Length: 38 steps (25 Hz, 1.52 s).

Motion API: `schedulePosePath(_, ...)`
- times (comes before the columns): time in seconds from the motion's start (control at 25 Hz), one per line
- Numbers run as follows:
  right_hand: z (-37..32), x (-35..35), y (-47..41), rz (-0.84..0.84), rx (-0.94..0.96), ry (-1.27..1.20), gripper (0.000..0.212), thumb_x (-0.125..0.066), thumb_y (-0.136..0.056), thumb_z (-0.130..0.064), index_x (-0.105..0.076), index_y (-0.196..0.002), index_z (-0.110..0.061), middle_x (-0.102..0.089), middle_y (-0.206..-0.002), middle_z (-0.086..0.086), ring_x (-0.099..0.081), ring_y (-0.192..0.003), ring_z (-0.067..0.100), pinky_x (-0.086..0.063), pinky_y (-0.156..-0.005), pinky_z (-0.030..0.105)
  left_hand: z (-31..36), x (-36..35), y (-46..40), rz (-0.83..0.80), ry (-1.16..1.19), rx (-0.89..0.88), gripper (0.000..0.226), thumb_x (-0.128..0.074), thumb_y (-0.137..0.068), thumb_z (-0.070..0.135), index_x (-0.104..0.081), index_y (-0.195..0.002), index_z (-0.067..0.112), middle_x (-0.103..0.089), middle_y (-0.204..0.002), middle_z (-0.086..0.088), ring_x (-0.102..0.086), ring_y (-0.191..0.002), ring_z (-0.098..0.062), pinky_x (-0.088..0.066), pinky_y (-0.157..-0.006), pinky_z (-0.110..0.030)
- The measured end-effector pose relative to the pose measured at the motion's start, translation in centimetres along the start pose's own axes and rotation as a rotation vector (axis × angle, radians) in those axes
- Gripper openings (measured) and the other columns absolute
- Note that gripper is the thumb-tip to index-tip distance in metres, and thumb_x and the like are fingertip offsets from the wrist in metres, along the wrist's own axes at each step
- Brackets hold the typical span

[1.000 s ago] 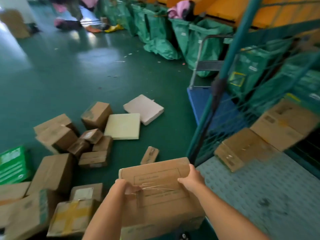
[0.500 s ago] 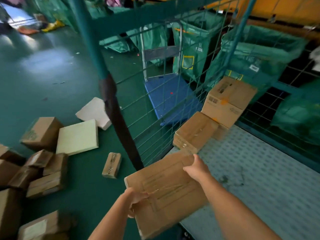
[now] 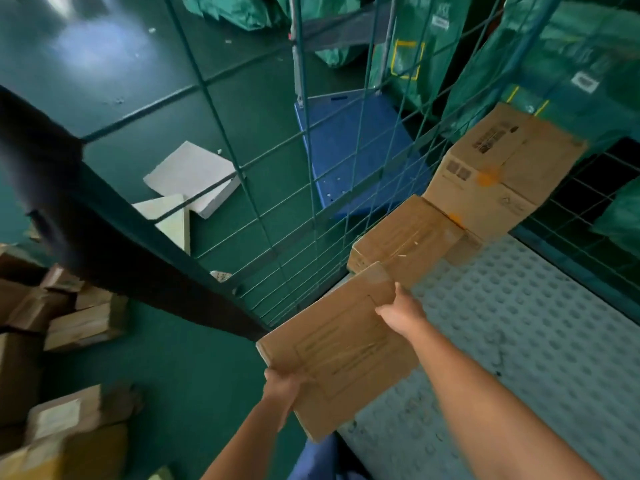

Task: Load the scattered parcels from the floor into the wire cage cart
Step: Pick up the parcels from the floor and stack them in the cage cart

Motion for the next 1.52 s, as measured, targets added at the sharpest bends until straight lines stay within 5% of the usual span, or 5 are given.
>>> schedulePosePath(0.32, -1.9, -2.9, -9.6, -0.04, 0.031, -0.004, 0.078, -0.056, -0.093, -0.026, -0.008, -0.155, -0.021, -0.009, -0.162, 0.0, -0.015, -0.147, 0.029, -0.021, -0.116, 0.045, 3.7, -1.3, -9.3, -0.041, -0.015, 0.072, 0.054, -0.068, -0.085, 0.016, -0.036, -0.128, 0.007, -0.057, -0.12, -0.012, -0.059, -0.096, -0.023, -0.049, -0.071, -0.033)
schedulePosePath(0.52, -2.2, -4.1, -14.1, -0.061, 0.036, 0.001, 0.078, -0.056, -0.092, -0.027, -0.011, -0.155, -0.025, -0.011, -0.161, -0.003, -0.017, -0.146, 0.027, -0.02, -0.117, 0.045, 4.4, -2.5, -13.4, -0.058, 0.01, 0.12, 0.053, -0.069, -0.085, 0.015, -0.04, -0.129, 0.007, -0.061, -0.117, -0.011, -0.061, -0.104, -0.024, -0.053, -0.091, -0.04)
schedulePosePath(1.0, -0.7, -7.6, -19.9, -0.147, 0.059, -0.024, 0.07, -0.056, -0.094, -0.026, -0.02, -0.154, -0.023, -0.003, -0.161, -0.009, -0.009, -0.148, 0.02, -0.021, -0.116, 0.043, 5.2, -4.5, -18.7, -0.116, 0.029, 0.174, 0.036, -0.059, -0.09, 0.009, -0.048, -0.124, 0.006, -0.066, -0.106, -0.013, -0.065, -0.091, -0.023, -0.056, -0.072, -0.035)
schedulePosePath(1.2, -1.0, -8.1, -19.1, -0.088, 0.12, 0.241, 0.069, -0.052, -0.096, -0.031, -0.017, -0.154, -0.019, 0.002, -0.162, -0.005, 0.005, -0.149, 0.018, -0.015, -0.118, 0.041, 5.5, -3.8, -19.4, -0.112, -0.13, 0.197, 0.016, -0.058, -0.09, 0.013, -0.058, -0.106, 0.008, -0.067, -0.102, -0.011, -0.064, -0.099, -0.026, -0.052, -0.095, -0.042)
schedulePosePath(1.52, -3.5, -3.1, -11.1, -0.087, 0.101, 0.016, 0.057, -0.051, -0.095, -0.021, -0.032, -0.149, -0.017, -0.027, -0.155, 0.004, -0.039, -0.134, 0.027, -0.039, -0.105, 0.037, 11.0, -1.8, -10.4, 0.015, -0.225, -0.04, 0.026, -0.054, -0.093, 0.013, -0.052, -0.117, 0.006, -0.059, -0.104, -0.008, -0.052, -0.084, -0.017, -0.041, -0.063, -0.027)
Point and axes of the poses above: each hand's wrist, its own y-axis away from the middle knuckle, its own x-axis out of the back of the hand, z = x × y, the point moved 5 cm from there along -y, towards the middle knuckle
